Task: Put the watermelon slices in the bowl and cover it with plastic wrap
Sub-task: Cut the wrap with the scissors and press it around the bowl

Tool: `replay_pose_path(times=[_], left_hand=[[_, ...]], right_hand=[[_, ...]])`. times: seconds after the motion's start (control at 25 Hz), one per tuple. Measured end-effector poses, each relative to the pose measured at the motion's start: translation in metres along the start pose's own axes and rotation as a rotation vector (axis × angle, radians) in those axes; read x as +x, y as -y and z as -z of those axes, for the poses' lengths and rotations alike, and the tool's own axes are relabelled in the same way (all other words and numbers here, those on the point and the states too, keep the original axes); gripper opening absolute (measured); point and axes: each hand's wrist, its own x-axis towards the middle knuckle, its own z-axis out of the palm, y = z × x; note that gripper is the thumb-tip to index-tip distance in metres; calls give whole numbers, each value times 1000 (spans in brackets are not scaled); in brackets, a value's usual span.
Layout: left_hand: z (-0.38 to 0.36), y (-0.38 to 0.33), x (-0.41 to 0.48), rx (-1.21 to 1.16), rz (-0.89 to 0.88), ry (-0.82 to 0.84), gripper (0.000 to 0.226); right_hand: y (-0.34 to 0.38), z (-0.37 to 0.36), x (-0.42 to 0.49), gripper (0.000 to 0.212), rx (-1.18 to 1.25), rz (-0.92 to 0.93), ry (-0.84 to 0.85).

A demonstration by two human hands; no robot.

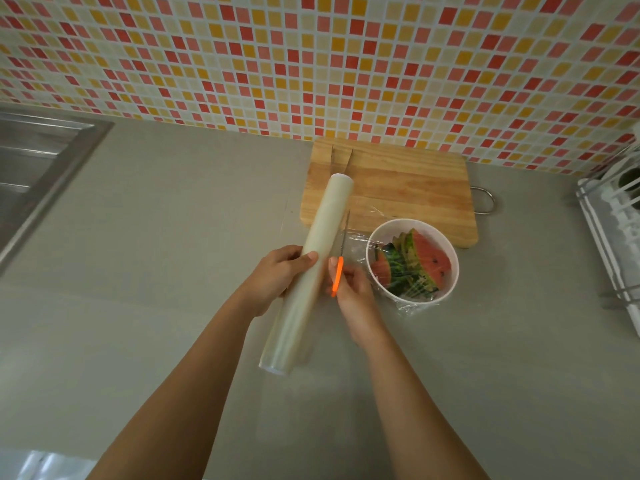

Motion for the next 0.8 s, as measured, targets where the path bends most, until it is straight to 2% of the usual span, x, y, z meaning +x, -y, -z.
replay_pose_path(times=[0.08, 0.24, 0.4, 0.6, 0.8], left_hand=[[4, 1, -1, 10, 5, -11, 26], [10, 4, -5, 28, 16, -5, 26], [13, 3, -8, 5, 13, -16, 26], [22, 2, -14, 35, 27, 4, 23], [33, 3, -20, 47, 40, -10, 25]], right_hand=[[5, -1, 5, 27, 24, 10, -6], [15, -5, 15, 35, 11, -39, 0], [12, -8, 18, 28, 38, -6, 2], [26, -16, 28, 43, 20, -32, 42], [24, -25, 36, 38, 75, -26, 26]])
